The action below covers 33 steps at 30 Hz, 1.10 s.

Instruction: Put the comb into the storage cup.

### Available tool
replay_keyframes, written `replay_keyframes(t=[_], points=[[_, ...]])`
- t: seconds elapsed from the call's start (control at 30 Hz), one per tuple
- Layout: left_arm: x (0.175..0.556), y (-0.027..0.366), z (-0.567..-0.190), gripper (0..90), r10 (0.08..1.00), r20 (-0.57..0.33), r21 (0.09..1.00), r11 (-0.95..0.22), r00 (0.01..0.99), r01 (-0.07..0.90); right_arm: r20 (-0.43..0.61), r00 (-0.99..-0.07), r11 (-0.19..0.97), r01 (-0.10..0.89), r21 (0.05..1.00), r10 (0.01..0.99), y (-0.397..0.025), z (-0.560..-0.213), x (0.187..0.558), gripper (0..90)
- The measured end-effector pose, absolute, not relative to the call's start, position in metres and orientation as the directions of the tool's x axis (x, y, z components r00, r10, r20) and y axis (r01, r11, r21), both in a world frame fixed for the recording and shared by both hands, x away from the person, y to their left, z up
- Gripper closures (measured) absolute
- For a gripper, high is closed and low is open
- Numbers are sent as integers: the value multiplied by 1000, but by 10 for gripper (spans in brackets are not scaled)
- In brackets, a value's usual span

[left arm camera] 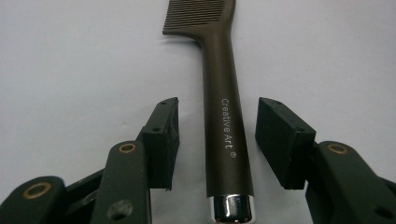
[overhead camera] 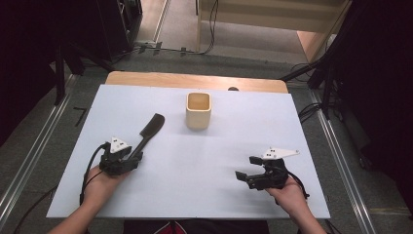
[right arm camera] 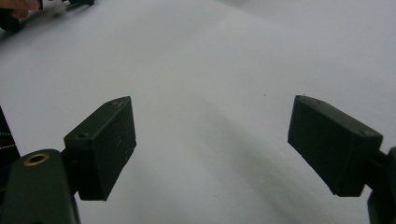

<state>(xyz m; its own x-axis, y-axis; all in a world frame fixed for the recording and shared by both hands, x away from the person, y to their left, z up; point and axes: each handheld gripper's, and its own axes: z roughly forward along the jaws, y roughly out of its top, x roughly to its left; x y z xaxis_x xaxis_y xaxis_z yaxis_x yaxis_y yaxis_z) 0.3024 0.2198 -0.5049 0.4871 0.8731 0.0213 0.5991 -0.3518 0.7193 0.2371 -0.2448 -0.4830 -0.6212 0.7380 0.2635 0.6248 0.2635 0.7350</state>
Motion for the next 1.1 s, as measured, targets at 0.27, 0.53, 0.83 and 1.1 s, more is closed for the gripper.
replay_keyframes(t=[0.27,0.53,0.83,1.1], points=[[303,217,-503,639,882,15,710,-341,471,616,265,-621,262,625,735,737,-245,-483,237,136],[305,218,-501,728,891,-17,701,-313,453,641,264,-623,264,624,735,736,-245,-483,237,136],[307,221,-500,732,890,-44,698,-298,454,652,266,-622,262,625,735,737,-245,-483,237,136],[308,221,-496,734,891,-73,680,-284,448,676,265,-623,264,625,734,736,-245,-483,237,136]])
